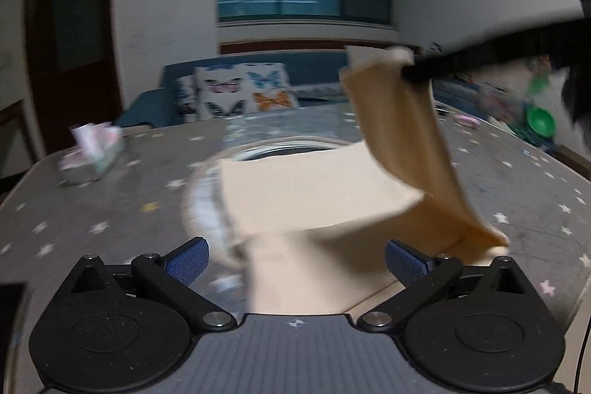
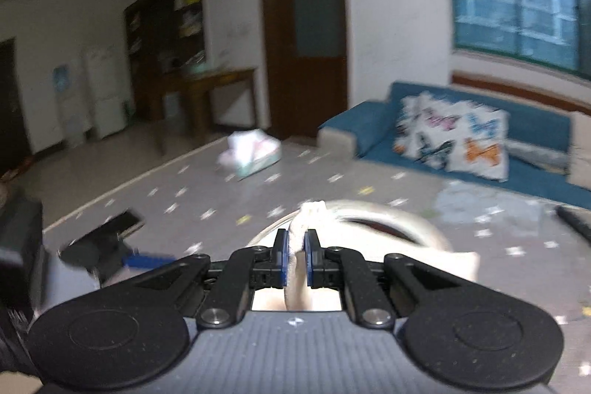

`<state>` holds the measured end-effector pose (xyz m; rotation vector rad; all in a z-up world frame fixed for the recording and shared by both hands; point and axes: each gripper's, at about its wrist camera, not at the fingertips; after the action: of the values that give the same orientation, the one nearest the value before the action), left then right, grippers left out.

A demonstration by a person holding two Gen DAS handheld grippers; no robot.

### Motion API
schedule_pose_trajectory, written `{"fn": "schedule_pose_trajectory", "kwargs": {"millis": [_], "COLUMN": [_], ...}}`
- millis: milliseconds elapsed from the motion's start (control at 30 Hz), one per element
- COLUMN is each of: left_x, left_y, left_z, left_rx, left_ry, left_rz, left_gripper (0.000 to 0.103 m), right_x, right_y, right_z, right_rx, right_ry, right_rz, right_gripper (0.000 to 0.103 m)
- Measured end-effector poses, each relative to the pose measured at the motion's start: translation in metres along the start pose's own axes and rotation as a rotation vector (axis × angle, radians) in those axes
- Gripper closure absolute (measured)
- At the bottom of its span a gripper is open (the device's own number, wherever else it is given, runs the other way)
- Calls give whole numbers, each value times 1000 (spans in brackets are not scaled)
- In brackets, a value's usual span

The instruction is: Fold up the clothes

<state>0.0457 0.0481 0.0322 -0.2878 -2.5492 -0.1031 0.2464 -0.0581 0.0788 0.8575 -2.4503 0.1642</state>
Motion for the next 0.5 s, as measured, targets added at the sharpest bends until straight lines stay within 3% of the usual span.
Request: {"fn": "schedule_pose_trajectory", "kwargs": {"millis": [167,267,367,500], "left_x": [17,23,22,13], "left_y": [34,46,46,41], "left_z": [10,12,11,10], "left_rx": [93,119,111,109], "left_ry": [-4,-7,-4,12], "left_rz": [-62,-75,-85,-89], "left_gripper": [0,0,0,0], "right_x": [-49,-62,-50,-29], "right_y": [38,44,43,17], "right_z": [18,26,25,31], "right_rx": [40,29,56,72], "right_ry": [111,167,150,176], "right_rz": [-81,-128,-118,-35], "right_gripper": [94,88,88,88]}}
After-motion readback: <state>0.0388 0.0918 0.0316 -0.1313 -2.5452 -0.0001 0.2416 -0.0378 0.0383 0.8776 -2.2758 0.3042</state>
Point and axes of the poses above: each gripper's, at about its wrist camera, not at the fingertips, and x roughly against the way its jaws point, y to its left, z to its underside, and after that the axes turned 3 degrees about y, right-handed
